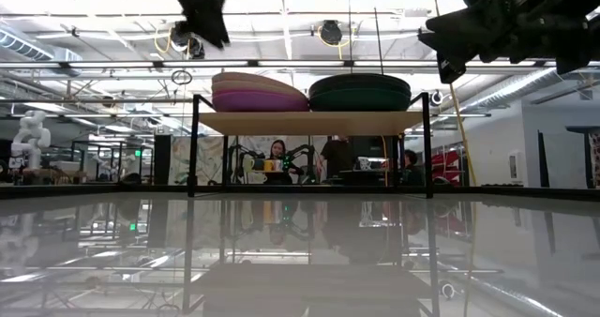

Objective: Place and stack plates onto a shelf
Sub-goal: Return to Home Position

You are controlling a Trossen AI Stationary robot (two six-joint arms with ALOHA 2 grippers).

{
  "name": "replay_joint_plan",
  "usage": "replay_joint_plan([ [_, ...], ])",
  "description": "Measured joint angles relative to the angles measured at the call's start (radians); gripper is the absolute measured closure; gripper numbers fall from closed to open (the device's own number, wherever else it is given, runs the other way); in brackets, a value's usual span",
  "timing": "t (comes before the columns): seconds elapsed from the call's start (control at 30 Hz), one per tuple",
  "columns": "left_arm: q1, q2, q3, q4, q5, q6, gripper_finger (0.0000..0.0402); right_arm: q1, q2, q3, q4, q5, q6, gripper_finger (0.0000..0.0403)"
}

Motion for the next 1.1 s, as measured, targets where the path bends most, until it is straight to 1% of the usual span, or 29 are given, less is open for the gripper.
replay_joint_plan([
  [0.17, -0.029, -0.176, 0.0, 0.001, 0.006, 0.006, 0.0268, 0.0, -0.011, 0.0, -0.011, -0.005, -0.019, 0.0298],
  [0.27, -0.076, -0.284, -0.042, 0.029, 0.001, 0.006, 0.0268, -0.003, -0.039, 0.002, -0.049, -0.005, -0.034, 0.0298],
  [0.37, -0.14, -0.399, -0.154, 0.123, -0.002, -0.021, 0.0268, -0.015, -0.089, 0.043, -0.175, -0.006, -0.038, 0.0298],
  [0.5, -0.223, -0.545, -0.331, 0.298, -0.002, -0.066, 0.0268, -0.02, -0.161, 0.114, -0.39, -0.005, -0.054, 0.0298],
  [0.6, -0.264, -0.628, -0.431, 0.404, -0.002, -0.074, 0.0268, -0.02, -0.21, 0.138, -0.472, -0.005, -0.074, 0.0298],
  [0.77, -0.314, -0.73, -0.533, 0.473, -0.004, -0.086, 0.0268, -0.02, -0.293, 0.174, -0.532, -0.002, -0.107, 0.0298],
  [0.87, -0.342, -0.781, -0.585, 0.477, -0.048, -0.106, 0.0268, -0.02, -0.34, 0.223, -0.624, 0.005, -0.13, 0.0298],
  [0.97, -0.39, -0.835, -0.682, 0.521, -0.117, -0.14, 0.0268, -0.02, -0.385, 0.268, -0.718, 0.062, -0.161, 0.0298],
  [1.1, -0.471, -0.881, -0.865, 0.676, -0.171, -0.14, 0.0268, -0.02, -0.44, 0.272, -0.779, 0.166, -0.211, 0.0298],
])
